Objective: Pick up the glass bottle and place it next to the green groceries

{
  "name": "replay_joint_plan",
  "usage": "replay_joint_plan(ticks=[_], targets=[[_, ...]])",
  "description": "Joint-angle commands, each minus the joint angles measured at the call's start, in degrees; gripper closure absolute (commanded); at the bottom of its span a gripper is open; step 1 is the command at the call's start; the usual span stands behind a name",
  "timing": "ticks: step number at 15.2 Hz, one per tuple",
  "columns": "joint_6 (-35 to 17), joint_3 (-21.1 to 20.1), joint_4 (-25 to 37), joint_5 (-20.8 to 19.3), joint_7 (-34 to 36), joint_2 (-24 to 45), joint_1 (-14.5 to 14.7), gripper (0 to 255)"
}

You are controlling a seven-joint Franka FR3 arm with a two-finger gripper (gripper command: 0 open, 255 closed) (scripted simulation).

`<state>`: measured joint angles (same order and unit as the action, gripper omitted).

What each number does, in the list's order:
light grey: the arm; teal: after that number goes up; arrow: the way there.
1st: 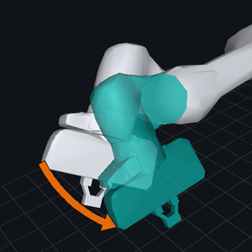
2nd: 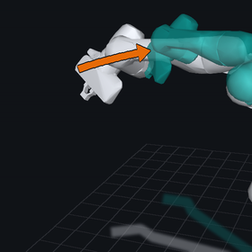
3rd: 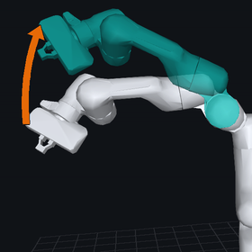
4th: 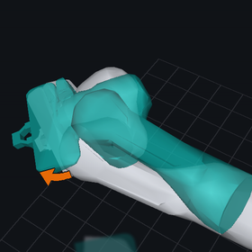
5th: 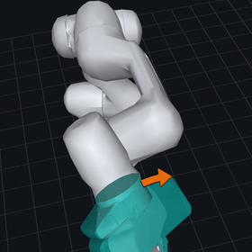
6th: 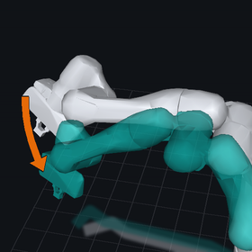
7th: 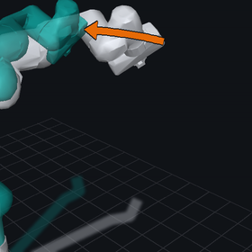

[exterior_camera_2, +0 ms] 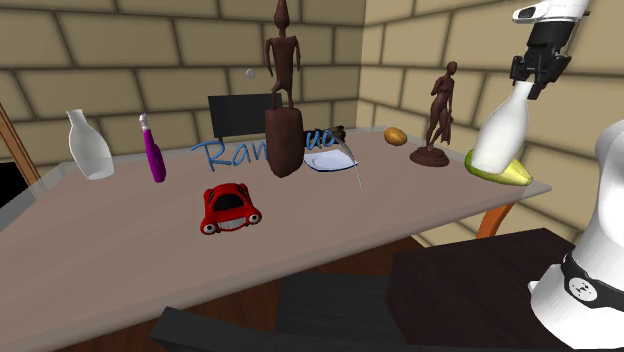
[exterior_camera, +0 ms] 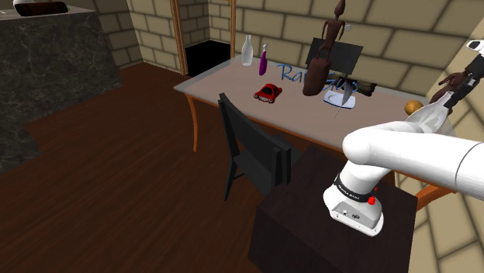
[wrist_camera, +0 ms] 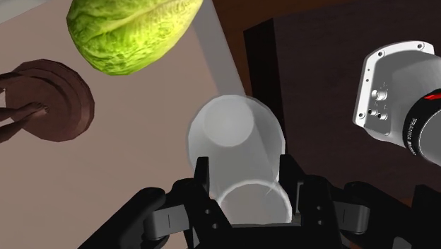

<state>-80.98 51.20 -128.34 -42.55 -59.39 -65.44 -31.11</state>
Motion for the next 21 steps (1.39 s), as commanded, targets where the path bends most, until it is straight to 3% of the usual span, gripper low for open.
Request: replay_joint_plan(ticks=[1,21], targets=[[-0.9,0.73,-1.52,-0.83,0.03,-0.76,-0.54,255],[-9.66,9.55,-12.2,-8.87,1.22,-4.31,-2.97,255]])
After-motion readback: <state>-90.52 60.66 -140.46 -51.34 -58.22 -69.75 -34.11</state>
